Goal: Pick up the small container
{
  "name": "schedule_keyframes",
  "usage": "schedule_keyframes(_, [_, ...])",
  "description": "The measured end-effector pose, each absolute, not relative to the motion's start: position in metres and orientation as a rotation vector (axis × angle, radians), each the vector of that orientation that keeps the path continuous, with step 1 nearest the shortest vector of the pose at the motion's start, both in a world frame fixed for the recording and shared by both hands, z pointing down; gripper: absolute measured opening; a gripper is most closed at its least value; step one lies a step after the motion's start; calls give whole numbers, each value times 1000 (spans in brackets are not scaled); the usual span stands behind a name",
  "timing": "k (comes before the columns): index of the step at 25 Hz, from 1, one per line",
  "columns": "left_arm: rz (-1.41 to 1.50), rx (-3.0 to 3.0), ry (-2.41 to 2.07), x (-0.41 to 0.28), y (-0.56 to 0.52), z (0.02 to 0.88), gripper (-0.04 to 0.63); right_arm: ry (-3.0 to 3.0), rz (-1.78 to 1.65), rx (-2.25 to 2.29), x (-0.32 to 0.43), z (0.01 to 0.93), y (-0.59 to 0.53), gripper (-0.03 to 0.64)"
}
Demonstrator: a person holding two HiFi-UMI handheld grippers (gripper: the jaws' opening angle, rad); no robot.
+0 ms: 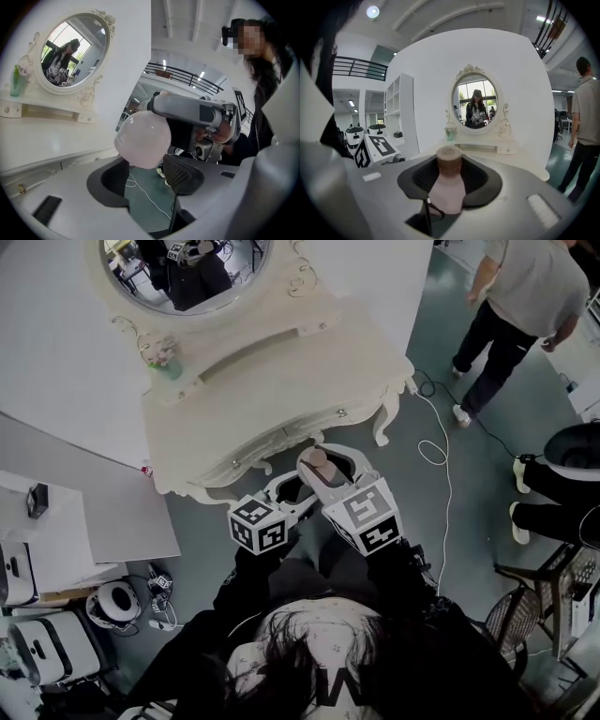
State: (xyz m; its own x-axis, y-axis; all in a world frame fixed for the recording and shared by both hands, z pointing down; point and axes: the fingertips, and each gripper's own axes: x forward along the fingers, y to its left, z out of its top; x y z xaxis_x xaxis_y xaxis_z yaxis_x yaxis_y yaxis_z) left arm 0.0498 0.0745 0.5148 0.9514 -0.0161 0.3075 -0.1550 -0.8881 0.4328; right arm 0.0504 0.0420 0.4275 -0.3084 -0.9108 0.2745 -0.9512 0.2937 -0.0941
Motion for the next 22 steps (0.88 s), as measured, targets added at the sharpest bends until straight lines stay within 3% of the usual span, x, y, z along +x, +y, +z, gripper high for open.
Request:
schedule_keyframes(9, [377,2634,-140,0,87,514,213,-2383,345,1708,-1,426,54,146])
schedule_keyframes(22, [364,2620,-157,-132,133,520,213,-2390,398,1686,-132,435,98,146])
